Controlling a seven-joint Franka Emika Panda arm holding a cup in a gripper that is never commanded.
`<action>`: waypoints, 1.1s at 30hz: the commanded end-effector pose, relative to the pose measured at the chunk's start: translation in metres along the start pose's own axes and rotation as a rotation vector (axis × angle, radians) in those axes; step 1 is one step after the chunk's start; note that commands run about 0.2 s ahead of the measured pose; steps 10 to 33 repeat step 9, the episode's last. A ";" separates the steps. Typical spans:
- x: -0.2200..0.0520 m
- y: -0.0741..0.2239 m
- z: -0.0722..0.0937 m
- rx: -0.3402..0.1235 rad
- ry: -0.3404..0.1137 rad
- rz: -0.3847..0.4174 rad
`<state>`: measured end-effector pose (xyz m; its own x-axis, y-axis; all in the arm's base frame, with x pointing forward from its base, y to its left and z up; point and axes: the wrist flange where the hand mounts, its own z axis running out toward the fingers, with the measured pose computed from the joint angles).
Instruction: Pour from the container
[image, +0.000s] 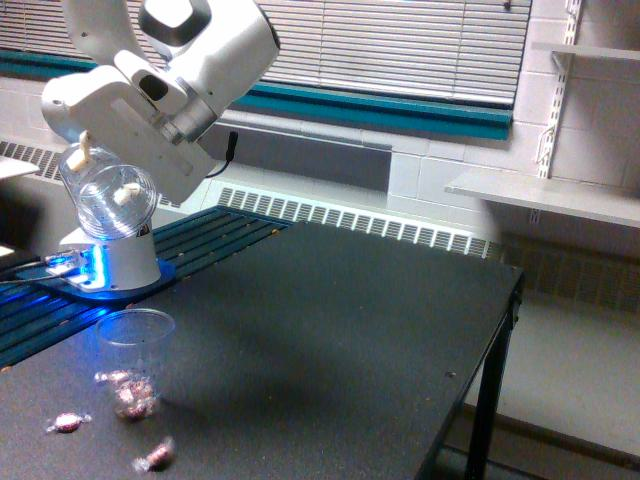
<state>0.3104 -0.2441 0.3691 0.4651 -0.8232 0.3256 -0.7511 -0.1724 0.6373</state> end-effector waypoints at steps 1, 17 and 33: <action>0.002 0.002 0.001 0.011 0.012 -0.010; 0.008 -0.006 0.020 0.047 0.006 -0.028; 0.008 -0.006 0.020 0.047 0.006 -0.028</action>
